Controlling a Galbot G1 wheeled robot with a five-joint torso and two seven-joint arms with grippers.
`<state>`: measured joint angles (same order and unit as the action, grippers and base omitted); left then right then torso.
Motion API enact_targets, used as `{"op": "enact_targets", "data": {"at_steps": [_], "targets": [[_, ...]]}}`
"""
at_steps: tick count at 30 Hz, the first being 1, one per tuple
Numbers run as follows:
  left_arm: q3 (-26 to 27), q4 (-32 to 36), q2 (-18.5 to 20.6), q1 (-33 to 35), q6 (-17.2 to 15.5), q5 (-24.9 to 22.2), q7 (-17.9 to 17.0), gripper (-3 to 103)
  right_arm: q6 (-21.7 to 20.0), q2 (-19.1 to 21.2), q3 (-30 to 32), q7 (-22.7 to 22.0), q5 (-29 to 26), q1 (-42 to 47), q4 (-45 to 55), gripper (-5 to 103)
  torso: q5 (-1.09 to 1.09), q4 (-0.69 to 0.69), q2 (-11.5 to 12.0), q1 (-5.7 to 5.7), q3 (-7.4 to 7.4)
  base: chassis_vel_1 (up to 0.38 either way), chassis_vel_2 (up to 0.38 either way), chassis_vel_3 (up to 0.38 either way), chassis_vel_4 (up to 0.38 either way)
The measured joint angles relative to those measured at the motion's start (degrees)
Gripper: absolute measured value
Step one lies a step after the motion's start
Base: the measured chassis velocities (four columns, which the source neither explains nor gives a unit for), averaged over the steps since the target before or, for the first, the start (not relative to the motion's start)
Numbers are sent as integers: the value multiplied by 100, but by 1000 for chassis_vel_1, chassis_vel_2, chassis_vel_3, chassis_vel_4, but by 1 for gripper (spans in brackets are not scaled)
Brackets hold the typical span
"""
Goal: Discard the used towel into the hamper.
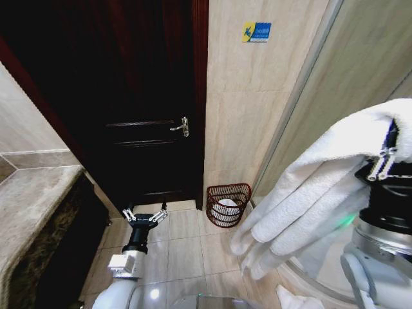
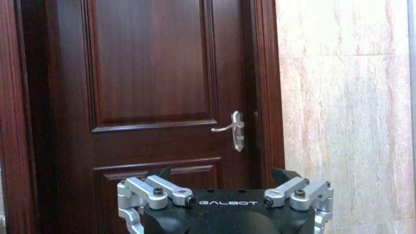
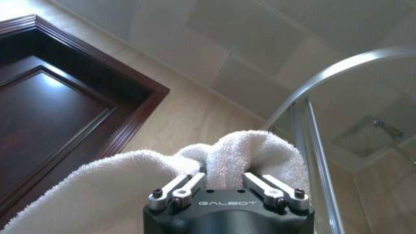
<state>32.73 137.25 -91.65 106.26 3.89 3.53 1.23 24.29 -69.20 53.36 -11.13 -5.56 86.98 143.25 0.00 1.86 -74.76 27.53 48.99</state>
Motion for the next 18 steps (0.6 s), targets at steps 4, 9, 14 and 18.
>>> {"op": "enact_targets", "data": {"at_steps": [4,9,14,18], "targets": [[0,0,0,0,0,0,0,100,1,-3,17,2,-10,12,0,13,0,0,0,0,0,0,0,0,0],[0,0,0,0,0,0,0,100,2,7,29,11,-25,8,0,13,0,0,-21,9,12,0,0,0,0],[0,0,0,0,0,0,0,100,1,17,27,22,-30,-8,0,13,0,0,-157,72,84,0,0,0,0],[0,0,0,0,0,0,0,100,0,17,16,32,-30,-19,0,13,0,0,-286,130,154,0,0,0,0]]}}
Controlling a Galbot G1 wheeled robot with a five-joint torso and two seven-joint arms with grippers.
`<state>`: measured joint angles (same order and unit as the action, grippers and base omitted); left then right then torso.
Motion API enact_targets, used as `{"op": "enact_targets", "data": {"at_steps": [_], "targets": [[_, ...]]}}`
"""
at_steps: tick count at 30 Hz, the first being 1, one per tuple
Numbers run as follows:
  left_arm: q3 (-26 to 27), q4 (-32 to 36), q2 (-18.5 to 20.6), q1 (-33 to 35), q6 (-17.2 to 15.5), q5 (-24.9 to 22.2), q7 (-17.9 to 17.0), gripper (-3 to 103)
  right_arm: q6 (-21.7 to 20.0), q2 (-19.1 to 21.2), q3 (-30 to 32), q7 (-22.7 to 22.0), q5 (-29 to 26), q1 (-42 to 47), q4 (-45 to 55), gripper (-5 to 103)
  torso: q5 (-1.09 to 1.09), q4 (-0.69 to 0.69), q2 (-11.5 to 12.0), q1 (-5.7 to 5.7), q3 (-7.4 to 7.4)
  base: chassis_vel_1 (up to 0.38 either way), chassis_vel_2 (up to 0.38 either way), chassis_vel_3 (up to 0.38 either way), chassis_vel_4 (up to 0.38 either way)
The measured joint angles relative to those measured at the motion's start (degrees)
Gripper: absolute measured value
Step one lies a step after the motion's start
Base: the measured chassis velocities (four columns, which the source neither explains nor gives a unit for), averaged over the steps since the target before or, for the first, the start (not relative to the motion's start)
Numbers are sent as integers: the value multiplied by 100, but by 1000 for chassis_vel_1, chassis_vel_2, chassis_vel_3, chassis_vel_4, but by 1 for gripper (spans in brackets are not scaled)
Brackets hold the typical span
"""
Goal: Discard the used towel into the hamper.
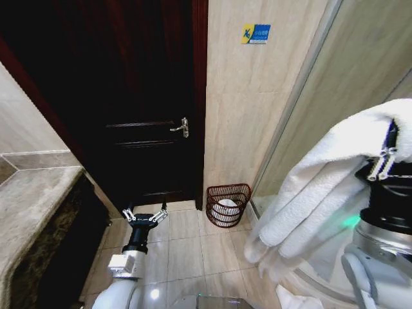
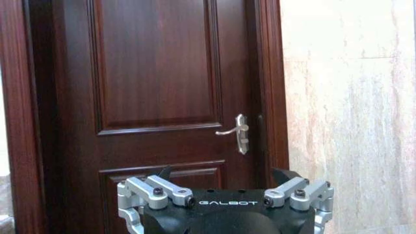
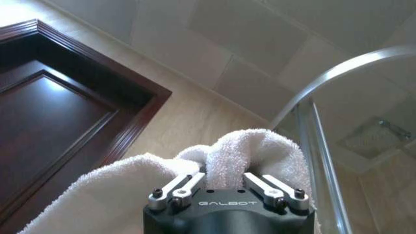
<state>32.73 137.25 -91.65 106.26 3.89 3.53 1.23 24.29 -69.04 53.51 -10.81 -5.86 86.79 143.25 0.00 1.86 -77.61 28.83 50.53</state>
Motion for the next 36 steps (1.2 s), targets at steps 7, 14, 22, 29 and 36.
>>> {"op": "enact_targets", "data": {"at_steps": [7,14,22,29,36], "targets": [[0,0,0,0,0,0,0,100,-4,17,4,5,-16,-31,0,13,0,1,-236,109,128,0,0,0,0],[0,0,0,0,0,0,0,100,-12,23,4,5,-28,-45,0,13,0,0,-285,130,156,0,0,0,0],[0,0,0,0,0,0,0,100,-10,19,15,5,-39,-45,0,13,0,0,-281,129,154,0,0,0,0],[0,0,0,0,0,0,0,100,7,21,15,-17,-39,-35,-1,13,0,0,-266,122,146,27,18,26,25],[0,0,0,0,0,0,0,100,-17,27,49,-96,-27,-35,-1,13,0,1,-257,118,141,26,26,31,25]]}}
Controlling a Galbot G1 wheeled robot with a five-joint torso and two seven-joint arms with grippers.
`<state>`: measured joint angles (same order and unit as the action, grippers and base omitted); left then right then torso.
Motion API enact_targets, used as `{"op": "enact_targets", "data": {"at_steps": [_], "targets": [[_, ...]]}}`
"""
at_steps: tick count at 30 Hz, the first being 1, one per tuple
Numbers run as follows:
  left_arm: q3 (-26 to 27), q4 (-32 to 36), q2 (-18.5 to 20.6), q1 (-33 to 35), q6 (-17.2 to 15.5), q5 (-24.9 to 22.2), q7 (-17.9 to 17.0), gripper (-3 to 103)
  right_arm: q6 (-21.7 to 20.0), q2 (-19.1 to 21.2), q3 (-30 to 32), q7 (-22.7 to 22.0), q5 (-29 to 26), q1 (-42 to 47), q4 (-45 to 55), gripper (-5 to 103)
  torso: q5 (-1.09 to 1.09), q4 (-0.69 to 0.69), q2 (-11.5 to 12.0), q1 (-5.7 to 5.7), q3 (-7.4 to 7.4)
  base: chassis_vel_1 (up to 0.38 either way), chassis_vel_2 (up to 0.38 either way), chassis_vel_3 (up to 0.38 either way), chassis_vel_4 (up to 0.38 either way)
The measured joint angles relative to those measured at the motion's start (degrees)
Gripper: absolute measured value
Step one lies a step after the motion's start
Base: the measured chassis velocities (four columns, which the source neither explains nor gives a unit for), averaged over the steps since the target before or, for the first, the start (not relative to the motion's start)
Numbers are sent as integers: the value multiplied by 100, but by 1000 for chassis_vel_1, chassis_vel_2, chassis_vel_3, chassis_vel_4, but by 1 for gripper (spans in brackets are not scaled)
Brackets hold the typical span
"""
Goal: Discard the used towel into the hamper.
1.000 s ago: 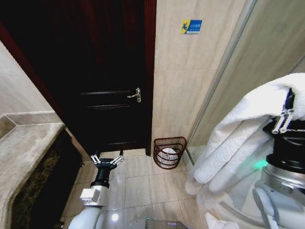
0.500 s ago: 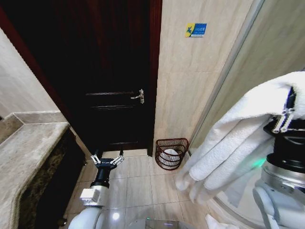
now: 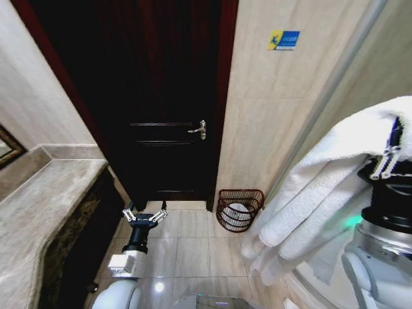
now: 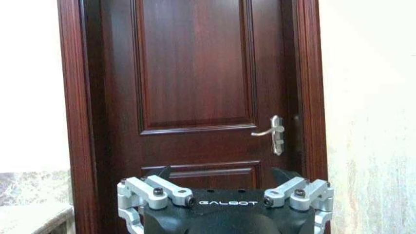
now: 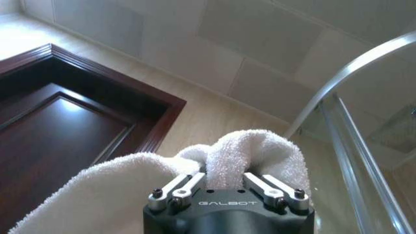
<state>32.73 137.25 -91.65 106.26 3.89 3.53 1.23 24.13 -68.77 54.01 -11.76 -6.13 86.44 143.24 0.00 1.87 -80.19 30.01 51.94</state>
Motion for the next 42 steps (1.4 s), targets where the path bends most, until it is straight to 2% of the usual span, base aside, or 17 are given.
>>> {"op": "enact_targets", "data": {"at_steps": [17,25,26,29,31,33,36,42], "targets": [[-1,0,-1,0,0,0,0,100,-27,21,15,-7,11,-6,0,13,-2,-1,11,-5,-6,37,42,-44,-49],[1,0,4,0,0,0,0,100,-12,33,26,-18,-49,-27,0,13,8,0,15,-7,-8,156,152,-143,-141],[1,0,3,0,0,0,0,100,-12,75,61,-13,-96,-60,0,13,-2,0,14,-8,-9,51,45,-74,-49],[0,0,2,0,0,0,-1,100,-16,194,157,13,-220,-150,0,13,2,0,16,-7,-8,0,0,0,0],[-1,0,-1,0,0,0,0,100,-62,370,285,51,-431,-285,0,13,-5,-1,16,-7,-9,-51,-45,31,27],[-1,0,0,0,0,0,0,100,-99,461,336,61,-528,-359,0,13,-2,-1,17,-7,-8,-72,-58,64,32],[-2,0,-2,0,0,0,0,100,-196,834,449,100,-911,-653,-100,13,-2,0,17,-7,-9,-34,-26,36,21],[0,0,0,0,0,0,0,100,-323,1225,394,116,-1243,-998,-393,13,0,0,17,-8,-10,0,0,0,0]]}}
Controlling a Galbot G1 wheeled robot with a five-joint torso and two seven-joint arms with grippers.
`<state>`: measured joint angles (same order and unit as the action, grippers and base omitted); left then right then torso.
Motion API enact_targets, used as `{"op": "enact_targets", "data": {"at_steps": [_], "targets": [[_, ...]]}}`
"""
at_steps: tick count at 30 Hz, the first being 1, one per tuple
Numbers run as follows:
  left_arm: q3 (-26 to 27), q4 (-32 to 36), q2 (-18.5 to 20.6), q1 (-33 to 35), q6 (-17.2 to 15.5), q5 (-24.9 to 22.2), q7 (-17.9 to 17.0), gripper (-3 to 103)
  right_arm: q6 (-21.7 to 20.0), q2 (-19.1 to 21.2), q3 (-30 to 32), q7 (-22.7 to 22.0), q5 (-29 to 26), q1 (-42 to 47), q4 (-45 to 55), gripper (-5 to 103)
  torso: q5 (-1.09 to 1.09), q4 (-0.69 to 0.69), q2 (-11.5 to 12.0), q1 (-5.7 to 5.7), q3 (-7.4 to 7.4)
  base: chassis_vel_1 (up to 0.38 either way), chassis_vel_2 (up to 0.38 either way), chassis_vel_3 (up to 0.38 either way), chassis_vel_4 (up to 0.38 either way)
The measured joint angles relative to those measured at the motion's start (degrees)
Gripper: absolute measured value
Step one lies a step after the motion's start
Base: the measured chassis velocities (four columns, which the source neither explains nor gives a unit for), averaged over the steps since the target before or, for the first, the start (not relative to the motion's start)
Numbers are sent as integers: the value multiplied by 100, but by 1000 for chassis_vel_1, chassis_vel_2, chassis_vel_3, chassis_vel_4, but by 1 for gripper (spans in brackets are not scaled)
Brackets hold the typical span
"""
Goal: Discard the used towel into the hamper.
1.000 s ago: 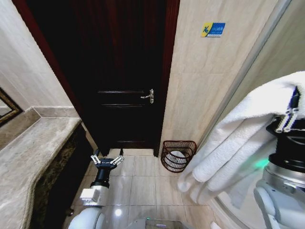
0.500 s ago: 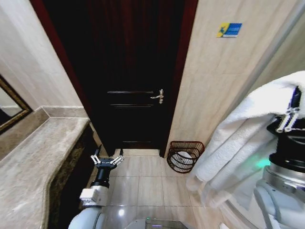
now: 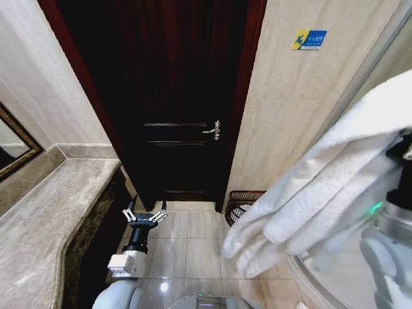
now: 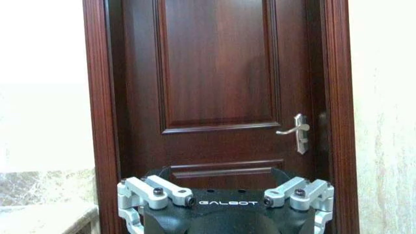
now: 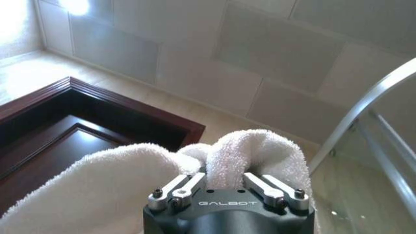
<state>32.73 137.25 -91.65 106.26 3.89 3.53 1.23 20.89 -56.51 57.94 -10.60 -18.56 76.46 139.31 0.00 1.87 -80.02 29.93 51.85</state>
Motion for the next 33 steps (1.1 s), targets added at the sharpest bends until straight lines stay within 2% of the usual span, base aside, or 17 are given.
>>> {"op": "enact_targets", "data": {"at_steps": [11,16,25,27,33], "targets": [[0,0,0,0,0,0,0,100,-160,659,-102,6,-407,-835,-533,13,0,0,1,-1,-1,0,0,0,0],[0,0,1,0,0,0,0,100,-161,774,-216,7,-484,-1118,-755,13,-1,0,2,-1,-1,0,0,0,0],[0,0,0,0,0,0,0,100,-133,1028,-808,-22,-487,-2106,-1592,13,-1,0,3,-1,-1,0,0,0,0],[0,0,0,0,0,0,0,100,-99,1123,-1082,-23,-486,-2576,-1933,13,0,0,3,-1,-1,0,0,0,0],[0,0,-1,0,0,0,0,100,9,1169,-1431,54,-469,-3313,-2471,13,1,0,3,-1,-1,0,0,0,0]]}}
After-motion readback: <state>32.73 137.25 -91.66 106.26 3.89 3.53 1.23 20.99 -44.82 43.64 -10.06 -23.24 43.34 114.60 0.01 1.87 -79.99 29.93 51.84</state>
